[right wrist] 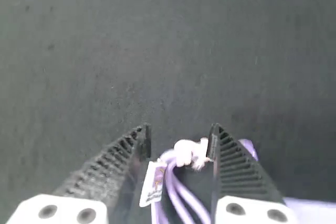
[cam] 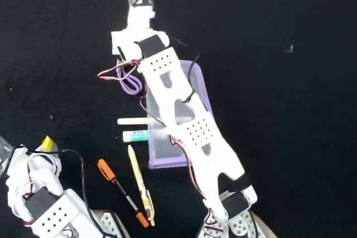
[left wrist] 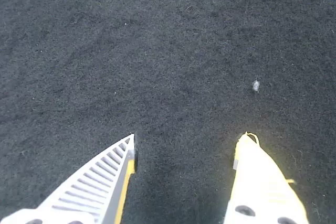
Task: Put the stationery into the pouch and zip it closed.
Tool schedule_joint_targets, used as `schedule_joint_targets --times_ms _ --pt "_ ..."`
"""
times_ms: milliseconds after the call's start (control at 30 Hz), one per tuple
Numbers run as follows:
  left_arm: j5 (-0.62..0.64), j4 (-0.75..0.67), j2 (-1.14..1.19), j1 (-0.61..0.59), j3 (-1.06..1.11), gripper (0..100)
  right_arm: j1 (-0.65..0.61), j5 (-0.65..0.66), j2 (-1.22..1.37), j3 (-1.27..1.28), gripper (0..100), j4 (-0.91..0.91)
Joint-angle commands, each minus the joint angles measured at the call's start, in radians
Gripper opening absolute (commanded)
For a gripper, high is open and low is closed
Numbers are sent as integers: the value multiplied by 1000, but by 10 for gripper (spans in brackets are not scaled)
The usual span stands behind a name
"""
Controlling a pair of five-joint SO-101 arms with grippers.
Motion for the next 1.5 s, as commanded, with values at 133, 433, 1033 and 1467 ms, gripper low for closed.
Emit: schedule_joint_targets --times_ms 133,433,1033,1467 --pt "14 -14 -5 -1 21 303 -8 -295 -15 42 188 51" --pt "14 -14 -5 -1 21 303 -6 -463 81 67 188 44" --pt "14 -14 -5 -1 21 303 29 -470 137 71 185 -100" --pt "14 -14 -5 -1 21 303 86 -463 159 64 15 -57"
